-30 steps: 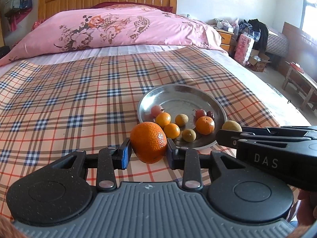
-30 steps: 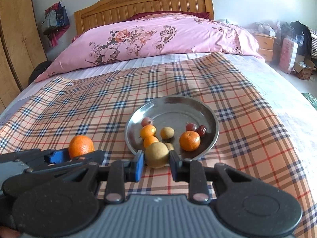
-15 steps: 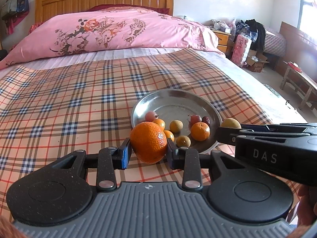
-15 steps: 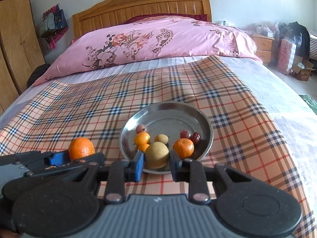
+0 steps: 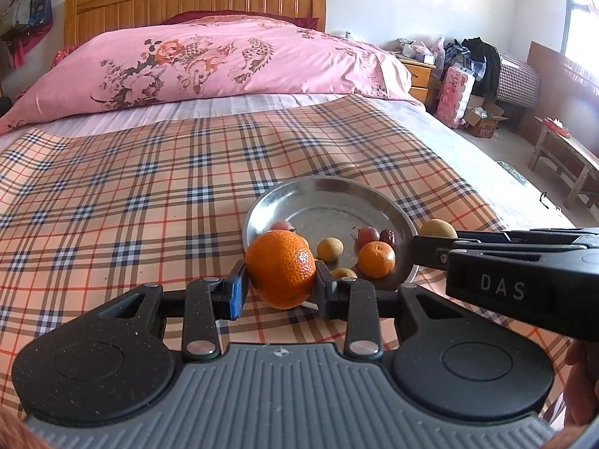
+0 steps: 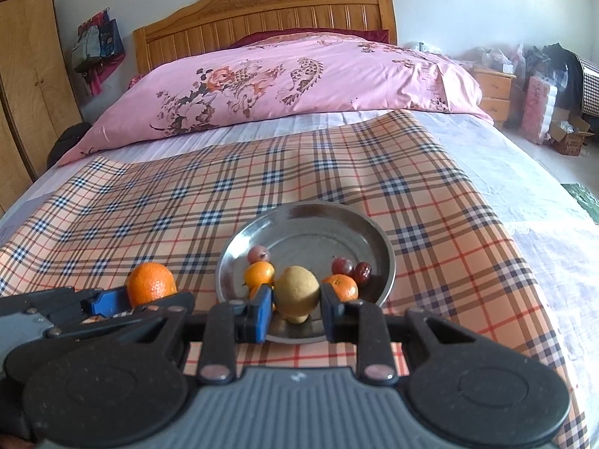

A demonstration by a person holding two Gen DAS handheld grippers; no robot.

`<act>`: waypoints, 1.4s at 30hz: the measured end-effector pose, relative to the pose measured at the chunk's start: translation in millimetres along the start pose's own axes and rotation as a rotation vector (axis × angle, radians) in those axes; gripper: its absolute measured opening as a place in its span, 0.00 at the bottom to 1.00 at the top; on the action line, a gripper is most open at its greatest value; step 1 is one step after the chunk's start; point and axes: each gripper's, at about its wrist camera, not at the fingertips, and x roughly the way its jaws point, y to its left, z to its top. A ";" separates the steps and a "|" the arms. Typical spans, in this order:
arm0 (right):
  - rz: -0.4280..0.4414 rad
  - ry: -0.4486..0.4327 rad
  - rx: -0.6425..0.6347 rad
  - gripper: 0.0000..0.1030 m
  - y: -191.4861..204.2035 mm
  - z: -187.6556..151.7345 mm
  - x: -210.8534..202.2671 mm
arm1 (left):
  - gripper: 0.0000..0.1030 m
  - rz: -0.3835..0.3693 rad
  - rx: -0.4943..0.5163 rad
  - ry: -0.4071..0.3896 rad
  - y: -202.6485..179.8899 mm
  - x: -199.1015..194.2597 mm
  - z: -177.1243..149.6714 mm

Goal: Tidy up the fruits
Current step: 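Carry the mandarin and yellow fruit over the steel plate with both tools, then open the left tool over the plate while the right tool releases the yellow fruit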

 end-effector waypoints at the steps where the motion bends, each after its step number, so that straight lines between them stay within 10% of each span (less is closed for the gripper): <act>1: 0.000 0.000 0.001 0.24 -0.5 0.6 0.4 | 0.38 0.000 0.001 -0.001 -0.2 0.6 0.6; 31: -0.019 0.017 0.020 0.24 -15.4 7.5 18.9 | 0.37 -0.017 0.002 -0.004 -6.9 21.2 10.2; 42: -0.001 0.040 0.059 0.24 -30.1 1.5 31.5 | 0.37 0.053 -0.082 0.037 47.8 36.3 0.4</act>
